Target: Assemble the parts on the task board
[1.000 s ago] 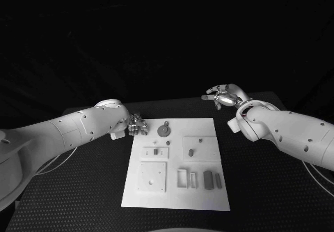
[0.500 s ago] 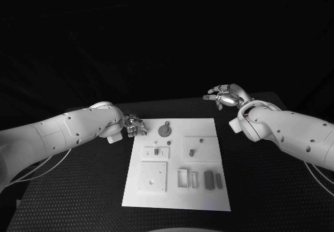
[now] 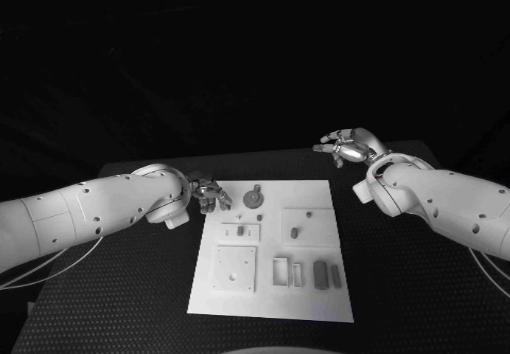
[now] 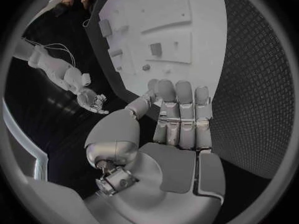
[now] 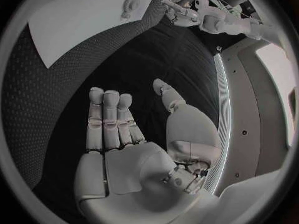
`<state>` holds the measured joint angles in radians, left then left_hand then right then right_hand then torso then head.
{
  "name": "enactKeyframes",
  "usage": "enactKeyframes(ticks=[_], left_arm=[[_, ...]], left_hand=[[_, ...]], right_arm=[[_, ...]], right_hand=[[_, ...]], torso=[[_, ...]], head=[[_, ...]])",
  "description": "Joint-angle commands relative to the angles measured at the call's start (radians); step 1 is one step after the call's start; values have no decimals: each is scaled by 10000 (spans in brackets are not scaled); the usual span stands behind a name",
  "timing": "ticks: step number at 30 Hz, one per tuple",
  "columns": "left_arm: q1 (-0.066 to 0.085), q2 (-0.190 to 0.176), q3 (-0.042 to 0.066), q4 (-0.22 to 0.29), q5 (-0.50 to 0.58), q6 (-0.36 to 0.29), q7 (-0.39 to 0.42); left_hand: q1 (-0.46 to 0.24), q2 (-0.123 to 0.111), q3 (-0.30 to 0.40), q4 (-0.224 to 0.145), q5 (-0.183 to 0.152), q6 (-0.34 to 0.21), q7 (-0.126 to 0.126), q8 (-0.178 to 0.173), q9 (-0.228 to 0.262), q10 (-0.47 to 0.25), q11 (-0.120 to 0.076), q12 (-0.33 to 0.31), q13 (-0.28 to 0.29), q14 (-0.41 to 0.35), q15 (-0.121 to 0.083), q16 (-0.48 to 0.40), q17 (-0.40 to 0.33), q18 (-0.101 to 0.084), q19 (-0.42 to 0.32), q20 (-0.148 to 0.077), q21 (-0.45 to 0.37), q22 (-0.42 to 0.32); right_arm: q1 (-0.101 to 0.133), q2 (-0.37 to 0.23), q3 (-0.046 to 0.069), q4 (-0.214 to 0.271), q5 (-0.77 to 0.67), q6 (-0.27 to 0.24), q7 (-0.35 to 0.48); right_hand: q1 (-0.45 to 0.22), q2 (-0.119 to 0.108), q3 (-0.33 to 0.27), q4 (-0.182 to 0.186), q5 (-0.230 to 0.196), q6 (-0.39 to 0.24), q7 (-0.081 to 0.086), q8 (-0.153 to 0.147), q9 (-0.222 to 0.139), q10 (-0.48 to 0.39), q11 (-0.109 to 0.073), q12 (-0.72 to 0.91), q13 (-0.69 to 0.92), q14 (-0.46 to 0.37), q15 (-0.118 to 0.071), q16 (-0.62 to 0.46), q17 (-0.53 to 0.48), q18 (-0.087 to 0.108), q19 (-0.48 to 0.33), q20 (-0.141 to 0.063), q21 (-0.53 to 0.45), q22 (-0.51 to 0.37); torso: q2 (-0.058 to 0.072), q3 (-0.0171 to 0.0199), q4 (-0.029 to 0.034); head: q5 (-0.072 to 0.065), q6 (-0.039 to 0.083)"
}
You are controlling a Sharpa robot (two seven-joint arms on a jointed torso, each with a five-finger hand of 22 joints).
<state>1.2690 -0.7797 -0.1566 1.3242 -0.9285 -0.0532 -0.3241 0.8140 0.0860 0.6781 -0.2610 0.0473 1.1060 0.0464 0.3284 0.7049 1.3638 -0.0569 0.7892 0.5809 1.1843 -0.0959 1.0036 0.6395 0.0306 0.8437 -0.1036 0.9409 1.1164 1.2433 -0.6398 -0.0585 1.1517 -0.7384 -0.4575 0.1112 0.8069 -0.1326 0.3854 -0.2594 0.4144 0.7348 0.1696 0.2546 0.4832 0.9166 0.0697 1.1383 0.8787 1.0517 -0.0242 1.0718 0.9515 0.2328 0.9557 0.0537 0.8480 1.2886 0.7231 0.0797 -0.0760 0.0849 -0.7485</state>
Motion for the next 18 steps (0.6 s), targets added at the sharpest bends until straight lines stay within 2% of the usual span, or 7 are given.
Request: enactKeyframes(ticks=[1, 6, 8, 11, 18], left_arm=[[4, -112, -129, 370, -996, -943, -511], [2, -295, -492, 862, -1339, -1081, -631], [1, -327, -551, 965, -1439, -1095, -633], [-3, -411, -726, 1145, -1463, -1199, -673], [-103, -526, -745, 1307, -1470, -1339, -708]], left_hand=[[52, -55, 35, 31, 28, 208, -140, 31, 78, 345, -209, 37, 20, 126, -31, 63, 15, 82, 98, -851, 65, 21], [25, -63, 29, 2, 31, 245, -154, 20, 68, 410, -222, 53, 38, 193, -64, 79, 25, 90, 158, -876, 81, 37], [18, -69, 29, -1, 31, 254, -156, 18, 65, 418, -224, 55, 41, 204, -66, 82, 28, 91, 165, -879, 83, 40], [1, -79, 34, -19, 31, 286, -167, 12, 56, 454, -235, 73, 58, 243, -75, 99, 40, 92, 191, -892, 89, 53], [-26, -68, 55, -69, 43, 368, -194, 7, 38, 511, -262, 125, 103, 312, -93, 147, 73, 95, 237, -916, 104, 81]], right_arm=[[-3, -21, 5, 29, 10, 104, 51], [-3, -25, 5, 25, 11, 108, 52], [-3, -23, 5, 27, 11, 106, 53], [-3, -19, 5, 23, 11, 108, 54], [-3, -42, 5, 7, 11, 97, 61]], right_hand=[[-35, 41, -2, 35, 63, 292, 243, 59, -17, -1369, 140, 52, -15, -56, 2, 53, -17, 290, -24, 32, -48, 12], [-38, 42, -2, 38, 67, 292, 243, 60, -20, -1370, 140, 57, -22, -57, 2, 55, -21, 290, -23, 32, -50, 13], [-39, 42, -2, 39, 68, 292, 243, 61, -20, -1371, 140, 58, -24, -57, 2, 56, -22, 290, -23, 32, -50, 14], [-39, 41, -1, 39, 70, 292, 243, 61, -21, -1372, 139, 60, -27, -58, 1, 57, -25, 290, -23, 31, -52, 15], [-40, 42, 1, 40, 74, 292, 243, 63, -24, -1375, 139, 66, -38, -63, 2, 56, -34, 290, -25, 30, -57, 17]], torso=[[1, 4, 5], [11, -2, -4], [10, 1, -5], [10, 5, -15], [9, 0, -11]], head=[[18, -31], [51, -58], [60, -65], [95, -83], [120, -114]])
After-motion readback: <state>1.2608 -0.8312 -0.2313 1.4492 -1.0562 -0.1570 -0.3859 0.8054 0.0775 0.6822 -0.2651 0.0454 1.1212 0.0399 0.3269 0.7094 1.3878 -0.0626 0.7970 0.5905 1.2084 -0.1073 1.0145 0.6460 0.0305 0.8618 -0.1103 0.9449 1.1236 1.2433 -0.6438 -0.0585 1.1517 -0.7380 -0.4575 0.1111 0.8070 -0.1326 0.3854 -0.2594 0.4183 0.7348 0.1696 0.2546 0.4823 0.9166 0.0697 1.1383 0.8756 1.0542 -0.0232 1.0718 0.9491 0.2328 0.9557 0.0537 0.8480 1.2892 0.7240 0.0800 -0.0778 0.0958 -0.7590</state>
